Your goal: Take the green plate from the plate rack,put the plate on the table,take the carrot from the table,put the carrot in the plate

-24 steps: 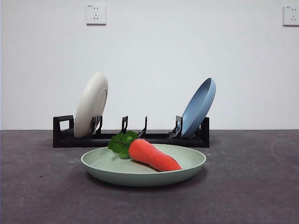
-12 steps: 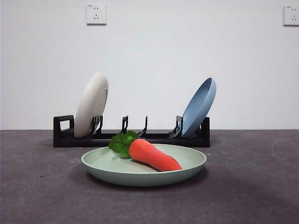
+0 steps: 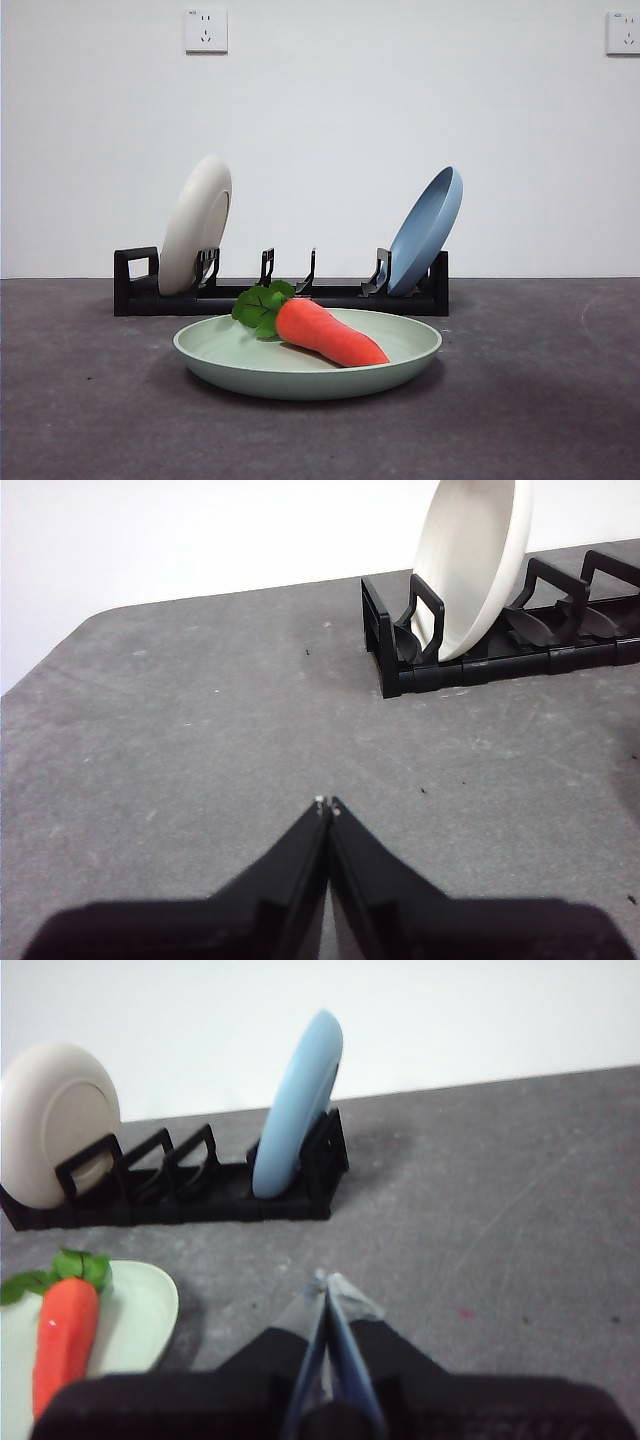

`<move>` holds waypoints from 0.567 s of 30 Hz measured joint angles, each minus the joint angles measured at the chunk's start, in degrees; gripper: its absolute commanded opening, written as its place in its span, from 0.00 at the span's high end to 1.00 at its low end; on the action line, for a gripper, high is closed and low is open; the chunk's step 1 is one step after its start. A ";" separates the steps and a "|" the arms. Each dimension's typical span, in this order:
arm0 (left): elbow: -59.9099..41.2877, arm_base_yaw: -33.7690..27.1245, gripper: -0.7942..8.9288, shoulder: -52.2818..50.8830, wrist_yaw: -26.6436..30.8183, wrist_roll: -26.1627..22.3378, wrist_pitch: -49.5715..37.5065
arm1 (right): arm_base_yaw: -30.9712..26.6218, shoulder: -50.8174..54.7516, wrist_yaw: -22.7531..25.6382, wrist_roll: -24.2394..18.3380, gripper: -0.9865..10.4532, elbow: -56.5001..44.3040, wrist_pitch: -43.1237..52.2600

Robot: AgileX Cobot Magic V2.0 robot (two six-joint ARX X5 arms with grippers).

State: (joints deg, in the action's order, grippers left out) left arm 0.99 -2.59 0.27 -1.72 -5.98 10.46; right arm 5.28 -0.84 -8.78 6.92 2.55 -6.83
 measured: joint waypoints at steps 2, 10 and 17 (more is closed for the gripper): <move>0.00 0.00 0.92 0.00 0.00 0.00 0.00 | 0.00 0.50 0.00 0.17 0.91 -1.03 -0.17; 0.00 0.00 0.92 0.00 0.00 0.00 0.02 | 0.00 0.59 0.96 1.14 0.91 -1.51 -2.62; 0.00 0.00 0.92 0.00 0.00 0.00 0.02 | 0.00 0.59 1.46 2.64 0.91 -1.51 -2.64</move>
State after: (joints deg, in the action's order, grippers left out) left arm 0.99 -2.59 0.27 -1.72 -5.98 10.48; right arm 5.28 -0.25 -7.31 9.56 1.04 -9.48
